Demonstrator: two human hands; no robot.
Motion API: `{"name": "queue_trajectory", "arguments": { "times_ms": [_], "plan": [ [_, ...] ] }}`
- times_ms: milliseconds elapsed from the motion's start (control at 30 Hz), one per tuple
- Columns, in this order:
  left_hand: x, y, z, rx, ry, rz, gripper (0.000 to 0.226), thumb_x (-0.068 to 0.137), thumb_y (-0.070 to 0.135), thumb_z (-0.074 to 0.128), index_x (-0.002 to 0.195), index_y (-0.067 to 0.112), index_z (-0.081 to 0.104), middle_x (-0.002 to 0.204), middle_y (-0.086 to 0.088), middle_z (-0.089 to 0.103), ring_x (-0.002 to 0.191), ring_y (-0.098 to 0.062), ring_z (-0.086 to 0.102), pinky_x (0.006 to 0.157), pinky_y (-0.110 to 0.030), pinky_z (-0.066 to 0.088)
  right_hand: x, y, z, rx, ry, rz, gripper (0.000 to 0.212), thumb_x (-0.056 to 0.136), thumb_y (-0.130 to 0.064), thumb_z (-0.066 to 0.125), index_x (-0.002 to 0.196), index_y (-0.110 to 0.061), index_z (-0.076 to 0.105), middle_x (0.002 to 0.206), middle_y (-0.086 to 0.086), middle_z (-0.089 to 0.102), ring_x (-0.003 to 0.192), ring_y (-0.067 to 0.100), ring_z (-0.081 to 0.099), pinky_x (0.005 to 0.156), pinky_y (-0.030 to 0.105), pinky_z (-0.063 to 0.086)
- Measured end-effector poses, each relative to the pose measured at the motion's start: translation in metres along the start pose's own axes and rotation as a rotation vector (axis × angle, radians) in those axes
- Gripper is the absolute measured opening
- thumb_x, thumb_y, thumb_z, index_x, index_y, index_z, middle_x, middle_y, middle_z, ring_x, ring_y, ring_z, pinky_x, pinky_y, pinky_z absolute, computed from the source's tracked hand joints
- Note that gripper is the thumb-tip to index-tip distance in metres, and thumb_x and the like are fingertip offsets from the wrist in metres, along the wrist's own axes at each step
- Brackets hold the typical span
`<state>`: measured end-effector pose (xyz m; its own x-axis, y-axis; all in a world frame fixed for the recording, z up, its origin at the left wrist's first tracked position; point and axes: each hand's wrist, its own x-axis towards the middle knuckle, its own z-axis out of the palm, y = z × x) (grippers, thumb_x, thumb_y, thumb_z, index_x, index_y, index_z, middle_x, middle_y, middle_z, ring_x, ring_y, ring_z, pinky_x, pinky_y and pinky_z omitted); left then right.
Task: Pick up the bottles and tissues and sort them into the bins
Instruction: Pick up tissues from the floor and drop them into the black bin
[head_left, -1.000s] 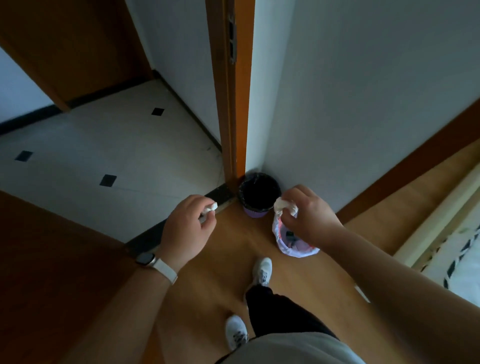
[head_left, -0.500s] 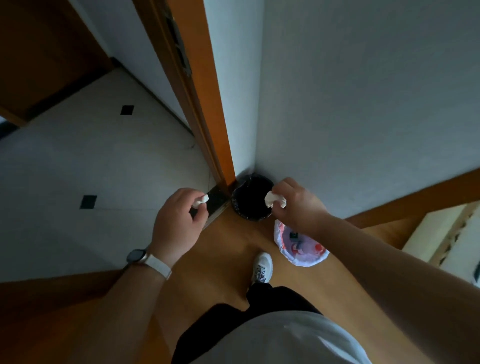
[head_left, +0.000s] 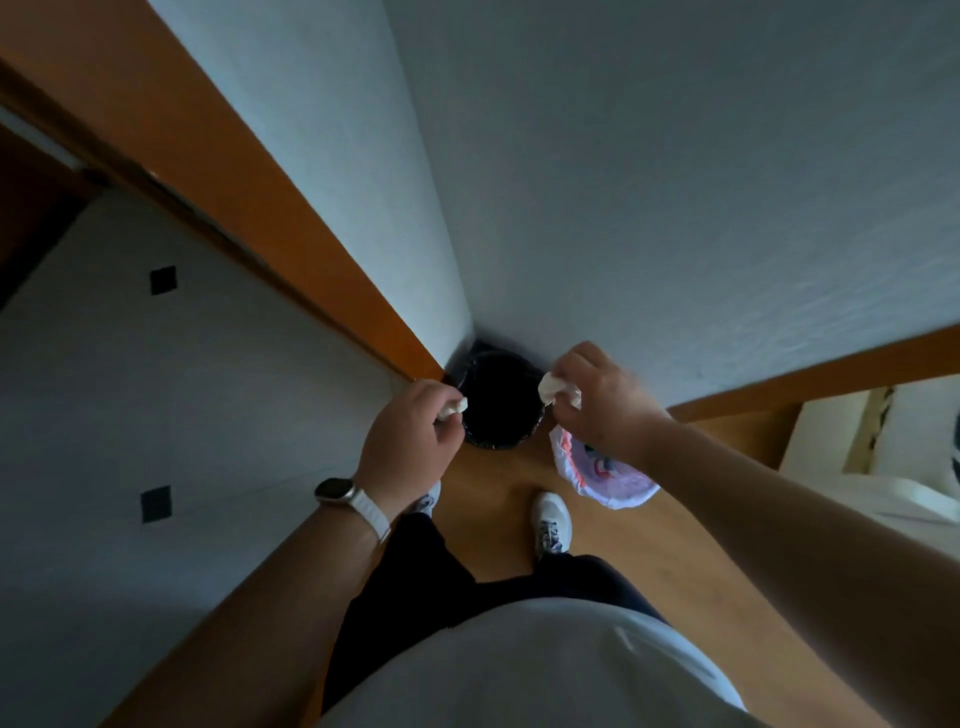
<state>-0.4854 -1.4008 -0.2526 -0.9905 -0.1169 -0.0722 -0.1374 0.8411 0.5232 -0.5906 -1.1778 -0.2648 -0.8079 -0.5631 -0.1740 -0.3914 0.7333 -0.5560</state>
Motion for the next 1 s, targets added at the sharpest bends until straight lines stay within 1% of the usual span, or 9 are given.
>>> {"name": "queue_trajectory", "arguments": {
  "times_ms": [167,267,333,467,567,667,767,900,1000],
  "plan": [
    [0.046,-0.027,0.003,-0.072,-0.153,0.148,0.016,0.088,0.012,0.064,0.104,0.011,0.066,0.099,0.001,0.063,0.086,-0.012,0.056,0.071,-0.009,0.038,0.016,-0.003,0.013,-0.093,0.007,0.143,0.027,0.085,-0.021,0.056,0.112,-0.018,0.057,0.113,0.002,0.054,0.093,0.027,0.058,0.069,0.032,0.043],
    [0.077,-0.045,0.002,-0.077,-0.222,0.255,0.016,0.089,0.013,0.064,0.104,0.009,0.067,0.099,-0.001,0.064,0.088,-0.013,0.058,0.071,-0.016,0.046,0.024,-0.011,0.031,-0.1,0.062,0.232,0.026,0.085,-0.019,0.058,0.111,-0.015,0.06,0.11,0.003,0.056,0.094,0.026,0.058,0.068,0.027,0.032],
    [0.097,-0.061,0.009,-0.061,-0.269,0.291,0.015,0.089,0.013,0.064,0.104,0.008,0.067,0.099,-0.003,0.065,0.088,-0.015,0.059,0.071,-0.02,0.045,0.031,-0.016,0.046,-0.06,0.092,0.271,0.026,0.083,-0.016,0.06,0.109,-0.012,0.062,0.108,0.006,0.058,0.092,0.029,0.059,0.068,0.028,0.036],
    [0.114,-0.091,0.034,-0.034,-0.335,0.256,0.016,0.09,0.015,0.065,0.104,0.009,0.065,0.101,-0.004,0.064,0.089,-0.016,0.058,0.072,-0.02,0.04,0.045,-0.015,0.08,0.003,0.109,0.37,0.028,0.083,-0.015,0.061,0.11,-0.009,0.061,0.111,0.009,0.058,0.088,0.031,0.058,0.066,0.031,0.039],
    [0.116,-0.104,0.059,-0.059,-0.337,0.24,0.014,0.09,0.016,0.066,0.102,0.009,0.063,0.097,0.0,0.061,0.084,-0.01,0.052,0.069,-0.007,0.034,0.052,-0.005,0.104,0.042,0.126,0.39,0.025,0.081,-0.014,0.061,0.106,-0.008,0.062,0.108,0.009,0.059,0.083,0.033,0.059,0.063,0.036,0.048],
    [0.117,-0.12,0.094,-0.073,-0.353,0.244,0.012,0.09,0.015,0.066,0.099,0.009,0.063,0.095,0.007,0.053,0.083,-0.005,0.047,0.066,-0.001,0.033,0.059,0.016,0.138,0.034,0.139,0.42,0.024,0.081,-0.014,0.062,0.104,-0.008,0.062,0.105,0.009,0.059,0.08,0.033,0.059,0.059,0.032,0.041],
    [0.118,-0.145,0.138,-0.051,-0.403,0.206,0.011,0.091,0.017,0.065,0.099,0.009,0.063,0.095,0.007,0.052,0.082,-0.007,0.047,0.062,-0.002,0.032,0.064,0.042,0.179,0.057,0.129,0.449,0.025,0.082,-0.017,0.06,0.105,-0.01,0.061,0.104,0.008,0.057,0.082,0.032,0.058,0.062,0.03,0.036],
    [0.118,-0.186,0.201,0.004,-0.471,0.102,0.011,0.093,0.02,0.061,0.101,0.012,0.062,0.098,0.004,0.054,0.081,-0.01,0.05,0.06,-0.01,0.03,0.069,0.077,0.233,0.09,0.092,0.462,0.025,0.082,-0.02,0.054,0.106,-0.013,0.06,0.106,0.006,0.056,0.085,0.03,0.057,0.065,0.033,0.044],
    [0.116,-0.219,0.244,0.032,-0.492,0.045,0.01,0.094,0.022,0.059,0.101,0.014,0.062,0.1,0.003,0.056,0.08,-0.011,0.051,0.059,-0.016,0.034,0.073,0.105,0.276,0.105,0.064,0.477,0.025,0.083,-0.021,0.053,0.107,-0.014,0.059,0.108,0.007,0.055,0.088,0.03,0.058,0.069,0.04,0.05]
  ]
}}
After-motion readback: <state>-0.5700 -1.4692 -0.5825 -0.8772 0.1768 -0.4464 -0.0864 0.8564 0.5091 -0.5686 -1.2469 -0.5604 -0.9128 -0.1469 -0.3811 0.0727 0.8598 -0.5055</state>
